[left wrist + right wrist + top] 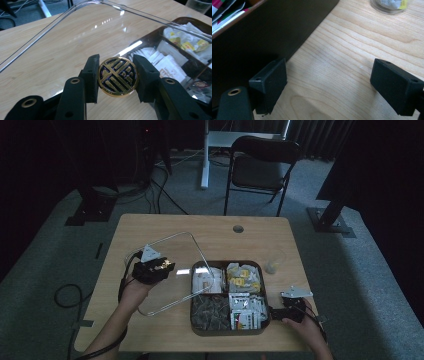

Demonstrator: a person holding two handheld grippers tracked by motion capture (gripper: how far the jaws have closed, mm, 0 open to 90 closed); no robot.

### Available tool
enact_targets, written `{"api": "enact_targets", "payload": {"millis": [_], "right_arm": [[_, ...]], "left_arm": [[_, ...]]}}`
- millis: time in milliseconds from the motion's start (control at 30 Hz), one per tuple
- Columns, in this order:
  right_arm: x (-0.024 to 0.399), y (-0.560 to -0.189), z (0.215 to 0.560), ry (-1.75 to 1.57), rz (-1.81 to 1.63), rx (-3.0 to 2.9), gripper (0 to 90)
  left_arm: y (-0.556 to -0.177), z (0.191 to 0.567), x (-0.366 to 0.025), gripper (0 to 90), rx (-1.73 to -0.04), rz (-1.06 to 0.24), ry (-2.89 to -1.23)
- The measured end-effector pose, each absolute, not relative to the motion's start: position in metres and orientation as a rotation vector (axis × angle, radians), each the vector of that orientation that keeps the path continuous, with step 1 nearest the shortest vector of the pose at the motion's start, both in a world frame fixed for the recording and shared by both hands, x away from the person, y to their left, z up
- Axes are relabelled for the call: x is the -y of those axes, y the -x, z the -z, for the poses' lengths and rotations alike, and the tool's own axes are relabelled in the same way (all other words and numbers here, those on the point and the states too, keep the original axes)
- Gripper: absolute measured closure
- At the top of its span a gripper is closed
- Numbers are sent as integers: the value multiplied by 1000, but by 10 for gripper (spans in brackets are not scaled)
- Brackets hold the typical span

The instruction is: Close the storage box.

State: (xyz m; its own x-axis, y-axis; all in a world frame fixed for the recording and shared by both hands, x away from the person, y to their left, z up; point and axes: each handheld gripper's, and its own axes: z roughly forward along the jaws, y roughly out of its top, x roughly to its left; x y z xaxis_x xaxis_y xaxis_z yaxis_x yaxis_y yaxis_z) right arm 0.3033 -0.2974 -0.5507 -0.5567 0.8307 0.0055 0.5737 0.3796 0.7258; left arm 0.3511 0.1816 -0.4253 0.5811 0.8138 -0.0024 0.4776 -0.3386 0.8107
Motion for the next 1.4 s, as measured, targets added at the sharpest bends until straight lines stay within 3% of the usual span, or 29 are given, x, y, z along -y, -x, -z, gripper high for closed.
{"api": "enact_targets", "payload": {"millis": [1400], "right_arm": [[297,-303,551,-1221,-988,-2283,131]], "left_arm": [[-339,422,-88,593,-741,-402,-2121]]}}
